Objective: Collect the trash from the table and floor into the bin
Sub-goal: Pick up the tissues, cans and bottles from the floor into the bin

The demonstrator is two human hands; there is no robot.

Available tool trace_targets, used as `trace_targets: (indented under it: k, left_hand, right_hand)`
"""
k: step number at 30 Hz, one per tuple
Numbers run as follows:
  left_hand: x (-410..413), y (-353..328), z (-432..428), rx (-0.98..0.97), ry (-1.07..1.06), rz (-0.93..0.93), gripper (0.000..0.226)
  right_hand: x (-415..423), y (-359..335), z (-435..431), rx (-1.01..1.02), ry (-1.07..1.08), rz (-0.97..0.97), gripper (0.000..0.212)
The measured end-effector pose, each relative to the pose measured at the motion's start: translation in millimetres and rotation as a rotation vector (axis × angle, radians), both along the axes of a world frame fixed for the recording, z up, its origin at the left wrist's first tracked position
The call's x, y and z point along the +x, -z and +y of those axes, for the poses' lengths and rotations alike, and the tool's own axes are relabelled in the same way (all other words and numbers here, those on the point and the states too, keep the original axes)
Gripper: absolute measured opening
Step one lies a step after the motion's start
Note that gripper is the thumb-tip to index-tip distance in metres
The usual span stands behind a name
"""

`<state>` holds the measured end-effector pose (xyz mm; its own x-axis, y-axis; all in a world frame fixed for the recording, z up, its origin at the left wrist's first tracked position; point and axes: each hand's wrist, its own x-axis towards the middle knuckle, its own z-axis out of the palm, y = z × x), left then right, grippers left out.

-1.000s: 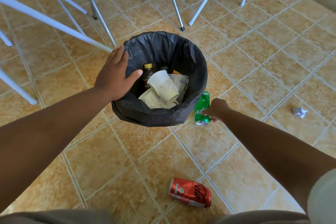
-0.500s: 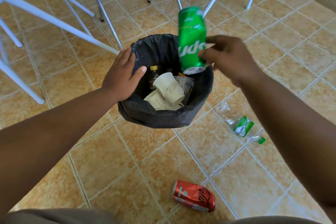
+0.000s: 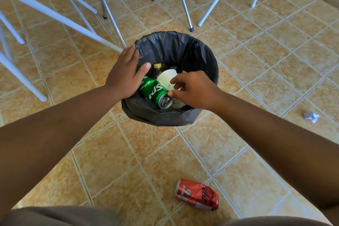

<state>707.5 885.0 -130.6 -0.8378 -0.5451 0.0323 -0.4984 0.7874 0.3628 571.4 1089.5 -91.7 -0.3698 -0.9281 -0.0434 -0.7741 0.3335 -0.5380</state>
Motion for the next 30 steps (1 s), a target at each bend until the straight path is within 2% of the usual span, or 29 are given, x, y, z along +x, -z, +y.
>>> trace_targets:
  k: [6, 9, 14, 16, 18, 20, 21, 23, 25, 28, 30]
  left_hand:
    - [0, -1, 0, -0.003, -0.004, -0.020, 0.090]
    - [0, 0, 0, -0.010, -0.003, -0.022, 0.088]
    - [0, -1, 0, -0.016, 0.004, -0.009, 0.089]
    - [0, -1, 0, -0.003, 0.004, -0.005, 0.090]
    - [0, 0, 0, 0.002, 0.001, -0.008, 0.089]
    - [0, 0, 1, 0.000, 0.001, -0.018, 0.089]
    - [0, -1, 1, 0.000, 0.002, -0.021, 0.089]
    - [0, -1, 1, 0.000, 0.000, -0.022, 0.088]
    - [0, -1, 0, -0.002, -0.004, -0.023, 0.086]
    - [0, 1, -1, -0.016, 0.001, -0.026, 0.084]
    - [0, 1, -2, -0.021, 0.001, -0.023, 0.084]
  right_hand:
    - [-5, 8, 12, -0.137, -0.015, 0.033, 0.037]
    - [0, 4, 16, -0.271, -0.043, 0.028, 0.029]
    - [16, -11, 27, -0.407, -0.206, 0.046, 0.023]
    - [26, -14, 36, -0.461, -0.336, 0.070, 0.020]
    - [50, -2, 50, -0.469, -0.528, 0.014, 0.021]
    - [81, 27, 69, -0.296, -0.724, -0.021, 0.025]
    - [93, 45, 79, -0.152, -0.807, 0.025, 0.029]
    - [105, 83, 95, 0.188, -0.907, 0.199, 0.038]
    - [104, 113, 109, 0.415, -0.956, 0.345, 0.050]
    - [102, 142, 126, 0.543, -1.045, 0.385, 0.070]
    - [106, 156, 131, 0.573, -1.106, 0.388, 0.075]
